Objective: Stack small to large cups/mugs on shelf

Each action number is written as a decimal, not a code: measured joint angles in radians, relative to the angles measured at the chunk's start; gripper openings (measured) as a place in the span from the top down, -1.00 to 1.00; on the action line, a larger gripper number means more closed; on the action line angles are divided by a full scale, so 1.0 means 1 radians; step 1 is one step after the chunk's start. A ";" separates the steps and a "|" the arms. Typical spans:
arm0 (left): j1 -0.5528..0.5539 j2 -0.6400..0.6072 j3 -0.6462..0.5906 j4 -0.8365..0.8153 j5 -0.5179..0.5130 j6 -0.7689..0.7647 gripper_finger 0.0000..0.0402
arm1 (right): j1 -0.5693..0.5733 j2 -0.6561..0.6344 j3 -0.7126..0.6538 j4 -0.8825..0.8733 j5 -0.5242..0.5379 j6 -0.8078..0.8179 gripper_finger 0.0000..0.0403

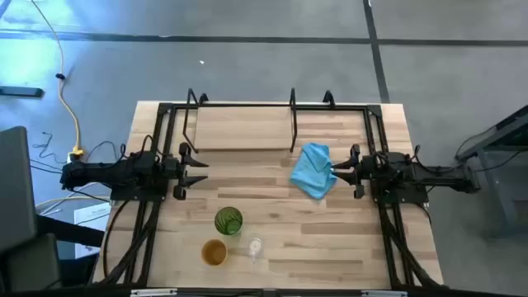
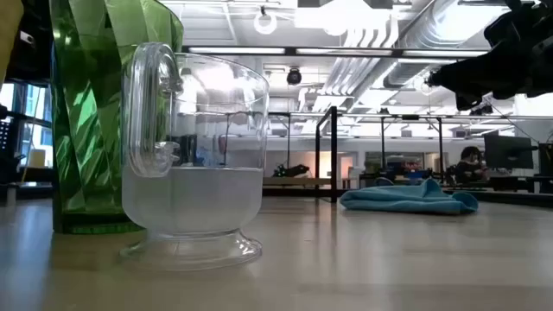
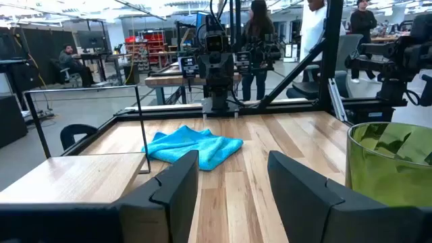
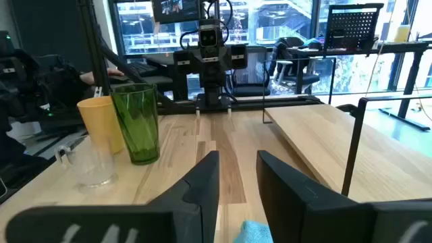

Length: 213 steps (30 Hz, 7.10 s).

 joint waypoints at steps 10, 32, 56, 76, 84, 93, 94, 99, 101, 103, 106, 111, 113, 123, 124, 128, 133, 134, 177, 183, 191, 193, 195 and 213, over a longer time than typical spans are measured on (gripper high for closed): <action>0.000 0.000 0.000 0.000 0.000 0.000 0.16 | 0.000 0.000 0.000 0.000 0.000 0.000 0.56; 0.000 0.000 0.000 0.000 0.000 0.000 0.16 | 0.000 0.000 0.000 0.000 0.000 0.000 0.56; 0.000 0.000 0.000 0.000 0.000 0.000 0.16 | 0.000 0.000 0.000 0.000 0.000 0.000 0.56; 0.000 0.000 0.000 0.046 -0.012 -0.063 0.16 | 0.000 0.000 0.000 0.014 -0.001 0.031 0.56; 0.000 0.000 0.000 0.050 0.000 -0.221 0.16 | 0.000 0.000 0.000 0.028 0.000 0.213 0.56; 0.000 0.000 0.000 0.046 -0.045 -0.251 0.16 | 0.000 0.000 0.000 0.027 -0.001 0.300 0.56; 0.000 0.000 0.000 0.048 -0.046 -0.254 0.16 | 0.000 0.000 0.000 0.024 -0.001 0.312 0.56; 0.000 0.000 0.000 0.030 -0.006 -0.288 0.16 | 0.000 0.000 0.000 0.023 0.047 0.309 0.56; 0.000 0.000 0.000 0.018 0.054 -0.299 0.16 | 0.001 0.000 0.000 0.022 0.047 0.309 0.56; 0.000 0.002 0.000 0.024 0.140 -0.324 0.16 | 0.008 0.000 0.000 0.025 0.018 0.329 0.56; 0.000 0.006 0.000 0.045 0.284 -0.348 0.16 | 0.039 0.000 -0.002 0.060 -0.033 0.364 0.56; 0.000 0.006 0.000 0.051 0.352 -0.357 0.16 | 0.118 0.022 -0.002 0.171 -0.073 0.264 0.56; 0.000 0.006 0.000 0.051 0.343 -0.354 0.16 | 0.135 0.030 -0.002 0.233 -0.054 0.170 0.56; 0.000 0.006 0.000 0.047 0.288 -0.345 0.16 | 0.130 0.033 0.071 0.318 -0.009 -0.077 0.56; 0.000 0.006 0.000 0.047 0.288 -0.349 0.16 | 0.130 0.034 0.082 0.301 -0.019 -0.077 0.56; 0.000 0.006 0.000 0.046 0.288 -0.352 0.16 | 0.139 0.063 0.113 0.212 -0.046 -0.042 0.56; 0.000 0.006 0.000 0.046 0.288 -0.351 0.16 | 0.167 0.181 0.116 0.292 -0.047 0.024 0.56; 0.000 0.006 0.000 0.046 0.288 -0.348 0.16 | 0.174 0.214 0.116 0.337 -0.049 0.023 0.56; 0.000 0.006 0.000 0.045 0.286 -0.335 0.16 | 0.227 1.876 1.639 -0.577 -0.117 0.124 0.56; 0.000 0.006 0.000 0.039 0.261 -0.270 0.16 | 0.255 1.996 1.794 -0.727 -0.127 0.231 0.56; 0.000 0.006 0.000 0.037 0.244 -0.207 0.16 | 0.313 2.039 1.825 -0.785 -0.096 0.320 0.56; 0.000 0.006 0.000 0.037 0.240 -0.200 0.16 | 0.323 2.039 1.823 -0.773 -0.070 0.346 0.56; 0.000 0.006 0.000 0.036 0.235 -0.198 0.16 | 0.332 2.039 1.823 -0.764 -0.039 0.375 0.56; 0.000 0.035 0.001 0.036 0.235 -0.198 0.16 | 0.382 2.081 1.821 -0.762 -0.023 0.520 0.50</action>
